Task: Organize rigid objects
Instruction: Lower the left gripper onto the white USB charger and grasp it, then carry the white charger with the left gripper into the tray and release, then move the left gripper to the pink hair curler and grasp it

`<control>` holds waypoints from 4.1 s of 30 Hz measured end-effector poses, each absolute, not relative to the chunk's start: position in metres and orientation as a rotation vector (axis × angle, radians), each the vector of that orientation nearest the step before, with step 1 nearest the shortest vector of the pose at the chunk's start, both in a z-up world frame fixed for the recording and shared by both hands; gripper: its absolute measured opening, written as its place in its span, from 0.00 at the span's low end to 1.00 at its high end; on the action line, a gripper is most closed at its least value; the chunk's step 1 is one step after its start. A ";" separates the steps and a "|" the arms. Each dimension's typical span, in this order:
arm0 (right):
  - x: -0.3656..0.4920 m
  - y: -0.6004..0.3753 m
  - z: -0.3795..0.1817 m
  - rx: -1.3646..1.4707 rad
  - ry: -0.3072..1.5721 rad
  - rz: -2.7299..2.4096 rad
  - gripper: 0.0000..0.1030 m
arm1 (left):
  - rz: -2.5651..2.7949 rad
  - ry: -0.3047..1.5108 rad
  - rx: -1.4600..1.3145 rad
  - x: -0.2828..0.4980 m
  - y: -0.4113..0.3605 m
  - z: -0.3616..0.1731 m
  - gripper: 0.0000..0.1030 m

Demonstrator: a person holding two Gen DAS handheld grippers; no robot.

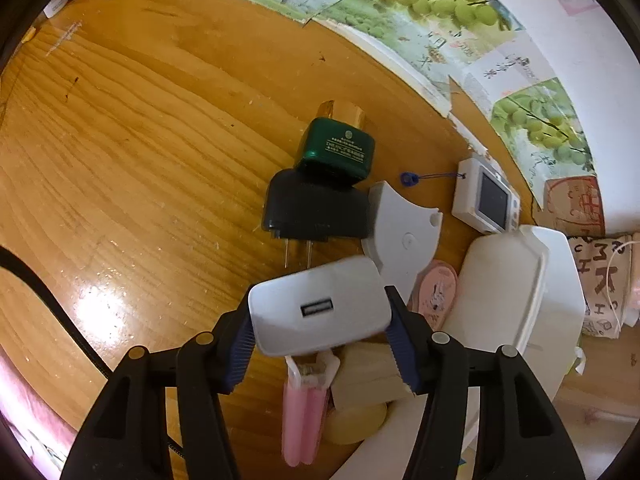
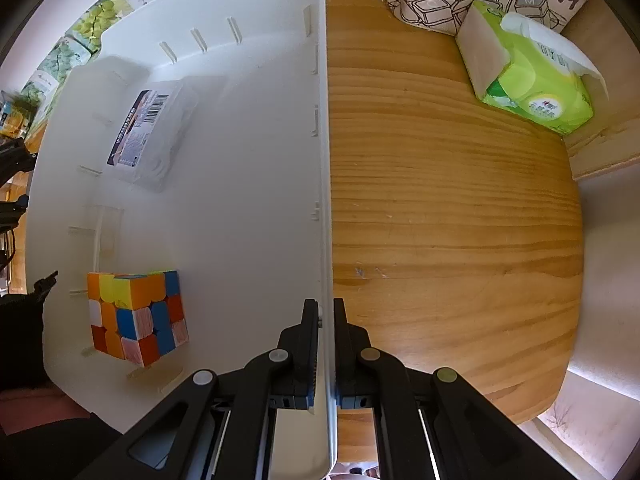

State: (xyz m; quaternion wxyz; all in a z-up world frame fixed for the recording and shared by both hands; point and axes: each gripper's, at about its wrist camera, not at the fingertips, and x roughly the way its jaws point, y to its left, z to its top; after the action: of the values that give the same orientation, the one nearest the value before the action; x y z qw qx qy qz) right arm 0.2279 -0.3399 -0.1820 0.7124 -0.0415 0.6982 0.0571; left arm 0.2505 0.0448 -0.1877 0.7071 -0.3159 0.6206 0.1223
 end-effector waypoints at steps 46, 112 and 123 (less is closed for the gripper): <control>0.157 -0.306 -0.170 -0.345 1.425 0.408 0.09 | -0.170 0.823 -0.541 0.139 -0.112 -0.063 0.59; 0.173 -0.376 -0.179 0.086 1.425 0.049 0.06 | -0.020 1.386 -0.393 0.164 0.003 -0.165 0.78; 0.183 -0.378 -0.183 0.106 1.453 0.024 0.07 | 0.031 1.545 -0.371 0.188 0.004 -0.206 0.78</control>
State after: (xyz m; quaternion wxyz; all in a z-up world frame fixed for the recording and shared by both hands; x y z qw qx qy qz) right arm 0.1835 -0.3785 -0.1826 0.7460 0.0486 0.6640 0.0112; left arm 0.1878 0.0041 -0.2061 0.7007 -0.1665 0.6936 0.0138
